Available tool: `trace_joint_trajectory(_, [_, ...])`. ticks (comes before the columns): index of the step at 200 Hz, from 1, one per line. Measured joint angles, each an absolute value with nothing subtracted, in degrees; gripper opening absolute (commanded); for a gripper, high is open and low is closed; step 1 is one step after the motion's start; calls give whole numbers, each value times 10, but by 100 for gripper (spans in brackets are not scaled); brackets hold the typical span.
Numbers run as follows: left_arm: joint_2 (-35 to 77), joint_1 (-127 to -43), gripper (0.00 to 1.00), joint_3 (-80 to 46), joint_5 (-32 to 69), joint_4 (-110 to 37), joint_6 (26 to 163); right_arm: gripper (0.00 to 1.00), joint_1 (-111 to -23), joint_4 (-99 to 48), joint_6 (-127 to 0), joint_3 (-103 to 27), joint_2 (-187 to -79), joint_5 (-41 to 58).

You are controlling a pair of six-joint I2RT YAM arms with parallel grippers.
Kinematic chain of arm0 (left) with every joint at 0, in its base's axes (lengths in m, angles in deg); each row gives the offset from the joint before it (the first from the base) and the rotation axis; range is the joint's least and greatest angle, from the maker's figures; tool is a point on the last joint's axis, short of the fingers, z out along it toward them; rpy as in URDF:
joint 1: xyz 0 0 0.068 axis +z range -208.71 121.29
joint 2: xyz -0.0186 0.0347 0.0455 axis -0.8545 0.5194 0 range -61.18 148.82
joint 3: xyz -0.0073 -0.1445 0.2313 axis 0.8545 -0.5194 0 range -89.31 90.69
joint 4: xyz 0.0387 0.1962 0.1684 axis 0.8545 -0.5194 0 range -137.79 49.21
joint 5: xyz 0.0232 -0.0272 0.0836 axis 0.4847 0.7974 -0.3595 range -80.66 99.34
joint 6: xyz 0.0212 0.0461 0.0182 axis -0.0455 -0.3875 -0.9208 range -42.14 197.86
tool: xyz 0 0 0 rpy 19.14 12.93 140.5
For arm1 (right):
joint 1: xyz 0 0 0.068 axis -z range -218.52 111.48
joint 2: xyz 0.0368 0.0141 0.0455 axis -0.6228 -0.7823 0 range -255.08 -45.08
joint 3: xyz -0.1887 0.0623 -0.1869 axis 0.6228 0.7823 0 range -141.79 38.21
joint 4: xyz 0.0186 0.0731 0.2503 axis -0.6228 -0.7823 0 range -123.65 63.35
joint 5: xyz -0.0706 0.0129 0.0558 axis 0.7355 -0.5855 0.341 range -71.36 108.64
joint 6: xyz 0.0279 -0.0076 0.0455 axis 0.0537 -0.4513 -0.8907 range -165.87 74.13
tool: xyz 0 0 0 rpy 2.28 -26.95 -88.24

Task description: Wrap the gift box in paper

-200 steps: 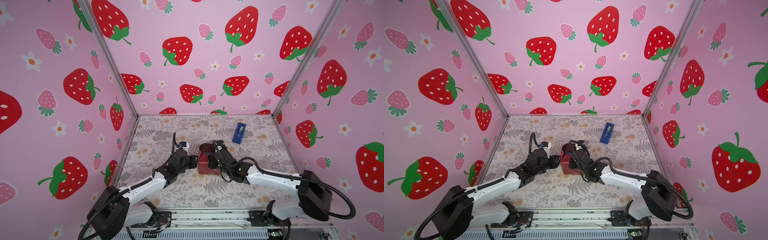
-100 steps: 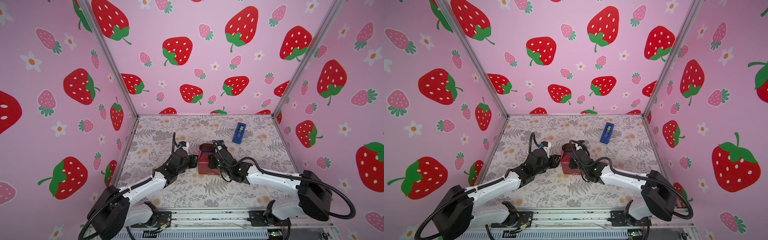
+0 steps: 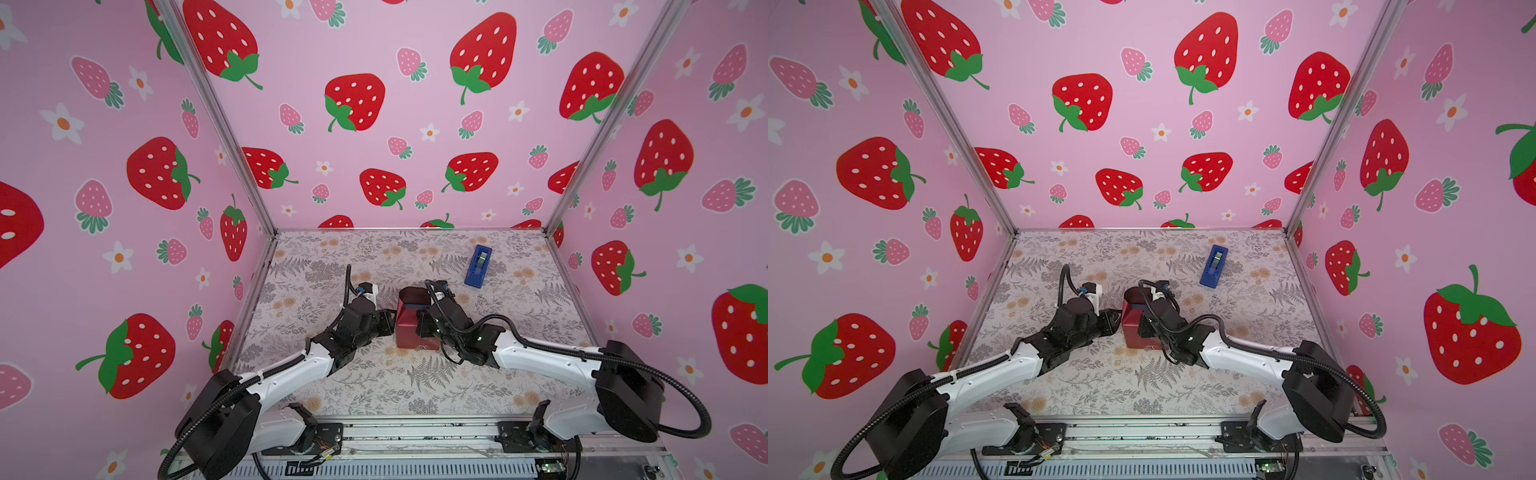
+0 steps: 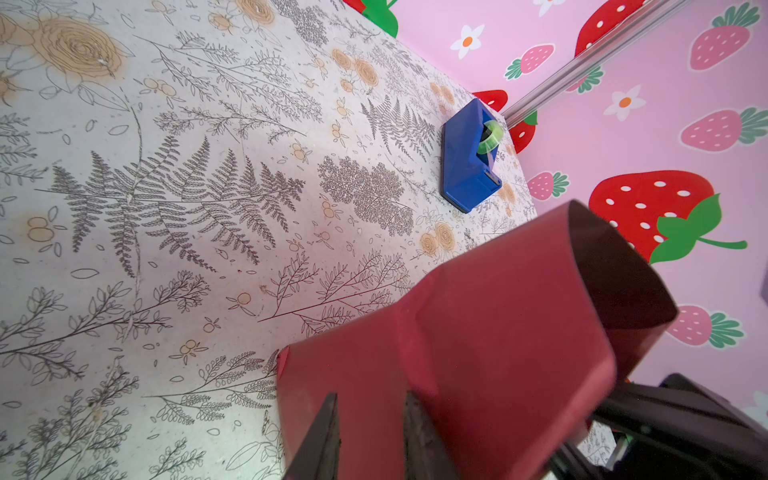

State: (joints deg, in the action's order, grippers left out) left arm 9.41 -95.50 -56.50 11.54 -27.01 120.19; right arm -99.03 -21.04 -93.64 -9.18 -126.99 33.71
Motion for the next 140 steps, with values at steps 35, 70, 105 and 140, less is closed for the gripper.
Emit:
trace_joint_trajectory(35, [87,-956,29,-565,115,-260,1202,2,-990,-210,-937,-92,-1270,335])
trace_joint_trajectory(70, [87,-957,29,-565,116,-256,1202,2,-990,-208,-937,-92,-1271,333])
trace_joint_trajectory(105, [106,-957,29,-565,124,-245,1208,2,-990,-207,-938,-92,-1271,333])
trace_joint_trajectory(140, [118,-957,30,-565,126,-231,1212,1,-990,-204,-938,-90,-1272,331])
